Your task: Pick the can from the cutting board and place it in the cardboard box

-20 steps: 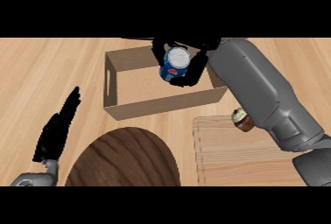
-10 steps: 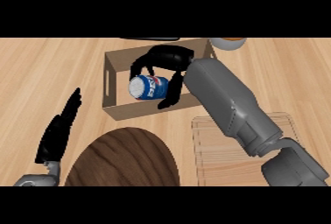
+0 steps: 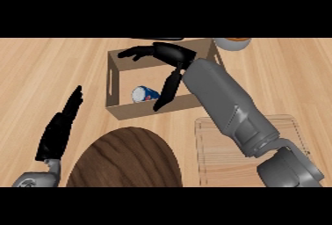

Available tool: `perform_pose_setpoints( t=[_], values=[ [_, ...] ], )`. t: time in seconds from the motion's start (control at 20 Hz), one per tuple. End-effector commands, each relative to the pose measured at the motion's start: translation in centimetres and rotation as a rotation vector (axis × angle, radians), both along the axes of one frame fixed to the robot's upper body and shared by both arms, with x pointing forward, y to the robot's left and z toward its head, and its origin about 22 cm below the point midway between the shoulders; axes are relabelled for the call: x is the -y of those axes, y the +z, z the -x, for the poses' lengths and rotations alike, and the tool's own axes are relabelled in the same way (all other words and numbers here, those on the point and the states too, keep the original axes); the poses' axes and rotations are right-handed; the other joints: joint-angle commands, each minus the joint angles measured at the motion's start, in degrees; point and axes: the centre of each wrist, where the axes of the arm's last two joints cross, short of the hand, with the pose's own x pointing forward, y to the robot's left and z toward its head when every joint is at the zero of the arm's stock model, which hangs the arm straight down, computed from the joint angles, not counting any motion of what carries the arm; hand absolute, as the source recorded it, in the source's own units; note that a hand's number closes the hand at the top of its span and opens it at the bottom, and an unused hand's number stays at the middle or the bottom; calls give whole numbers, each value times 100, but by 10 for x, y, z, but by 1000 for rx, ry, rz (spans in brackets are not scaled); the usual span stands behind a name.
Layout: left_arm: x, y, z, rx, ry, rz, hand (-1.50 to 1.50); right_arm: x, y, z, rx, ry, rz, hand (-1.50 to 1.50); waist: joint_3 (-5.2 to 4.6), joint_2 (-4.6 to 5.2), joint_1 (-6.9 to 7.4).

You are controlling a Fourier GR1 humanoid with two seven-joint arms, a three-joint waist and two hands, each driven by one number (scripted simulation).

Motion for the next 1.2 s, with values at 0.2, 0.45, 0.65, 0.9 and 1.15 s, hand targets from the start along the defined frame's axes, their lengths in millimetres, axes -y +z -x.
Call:
perform_pose_setpoints(
  t=[0.2,0.45,0.65,0.9,1.15],
  values=[
    [5,5,-6,8,-9,3,0,11,12,-11,-282,-94,-265,-150,2,73,35],
    [-2,-2,-4,2,-9,-2,0,75,53,-33,-313,-222,-369,-150,-1,127,71],
    [4,5,-1,28,-44,-8,0,122,64,-39,-306,-366,-402,-150,4,191,228],
    [4,9,-9,49,-47,0,0,164,72,-40,-304,-394,-465,-150,10,323,369],
    [13,18,-10,65,-82,9,0,207,77,-36,-276,-395,-419,-150,33,357,469]
  ],
)
